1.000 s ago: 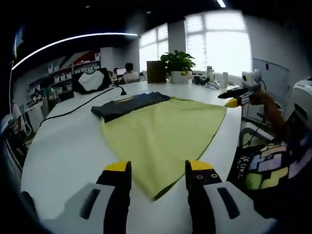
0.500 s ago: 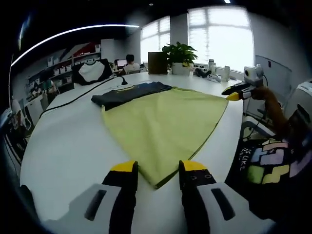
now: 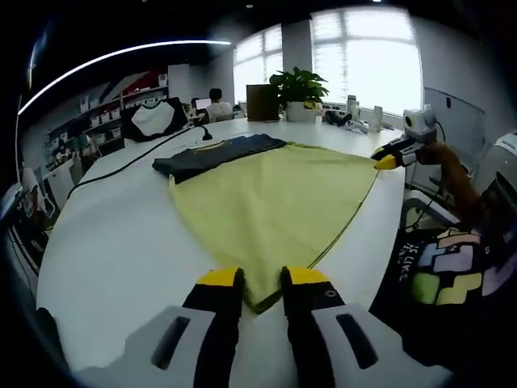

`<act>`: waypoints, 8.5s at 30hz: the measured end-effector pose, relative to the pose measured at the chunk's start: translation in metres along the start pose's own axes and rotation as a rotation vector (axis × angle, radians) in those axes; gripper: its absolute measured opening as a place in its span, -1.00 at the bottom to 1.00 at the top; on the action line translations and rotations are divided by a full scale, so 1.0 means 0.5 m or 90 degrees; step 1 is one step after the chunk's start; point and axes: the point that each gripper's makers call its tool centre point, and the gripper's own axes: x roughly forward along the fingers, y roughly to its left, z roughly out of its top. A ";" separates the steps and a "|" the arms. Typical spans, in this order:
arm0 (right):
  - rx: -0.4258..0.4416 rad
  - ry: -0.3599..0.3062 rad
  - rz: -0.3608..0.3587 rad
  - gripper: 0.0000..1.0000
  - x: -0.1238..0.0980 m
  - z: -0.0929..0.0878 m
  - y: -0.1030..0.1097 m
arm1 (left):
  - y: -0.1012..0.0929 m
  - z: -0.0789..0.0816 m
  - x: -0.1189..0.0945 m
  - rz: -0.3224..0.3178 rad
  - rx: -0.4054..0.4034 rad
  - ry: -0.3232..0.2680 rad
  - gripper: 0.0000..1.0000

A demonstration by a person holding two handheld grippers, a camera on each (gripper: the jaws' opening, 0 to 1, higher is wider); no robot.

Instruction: Fold the garment on the visible template until the final outline fits inside the template.

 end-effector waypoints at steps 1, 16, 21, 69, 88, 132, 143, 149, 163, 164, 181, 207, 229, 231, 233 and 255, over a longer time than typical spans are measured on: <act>0.013 -0.005 0.007 -0.77 0.003 0.000 0.004 | -0.002 0.001 0.002 -0.003 0.001 -0.004 -0.66; 0.039 -0.028 -0.029 -0.99 0.001 0.029 0.006 | 0.006 0.017 -0.006 -0.007 -0.004 -0.055 -0.93; 0.033 -0.030 -0.031 -1.00 -0.010 0.039 0.011 | 0.006 0.038 -0.020 0.004 0.003 -0.074 -0.94; -0.024 -0.253 -0.097 -0.98 -0.161 0.329 -0.013 | -0.024 0.327 -0.182 0.092 0.106 -0.254 -0.94; 0.010 -0.238 -0.109 -0.98 -0.013 0.455 -0.159 | 0.137 0.447 -0.058 0.155 0.152 -0.210 -0.94; 0.084 0.108 -0.093 -0.98 0.428 0.252 -0.313 | 0.410 0.220 0.361 0.156 0.046 0.094 -0.93; 0.056 0.140 -0.102 -0.98 0.437 0.222 -0.312 | 0.421 0.202 0.375 0.173 0.041 0.108 -0.93; -0.031 0.131 -0.074 -0.87 0.435 0.236 -0.308 | 0.406 0.208 0.367 0.149 0.104 0.131 -0.87; -0.404 0.093 -0.031 -0.16 0.380 0.279 -0.360 | 0.408 0.260 0.331 0.062 0.551 0.190 0.09; -0.402 0.097 -0.017 -0.16 0.381 0.272 -0.352 | 0.408 0.254 0.334 0.056 0.547 0.198 0.06; -0.093 0.121 0.073 -0.77 0.436 0.222 -0.314 | 0.430 0.204 0.394 -0.029 0.182 0.136 -0.91; 0.254 0.072 0.000 -1.00 0.425 0.218 -0.371 | 0.454 0.211 0.395 0.069 -0.231 0.008 -0.93; 0.052 0.046 -0.068 -1.00 0.402 0.224 -0.398 | 0.517 0.210 0.356 0.201 -0.193 -0.009 -0.88; 0.057 0.040 -0.074 -1.00 0.391 0.226 -0.398 | 0.516 0.215 0.345 0.201 -0.187 -0.014 -0.88; 0.115 0.022 -0.079 -1.00 0.379 0.232 -0.398 | 0.509 0.226 0.334 0.200 -0.179 -0.036 -0.86; 0.078 -0.052 -0.069 -0.97 0.260 0.227 -0.332 | 0.362 0.232 0.226 0.135 -0.115 -0.108 -0.82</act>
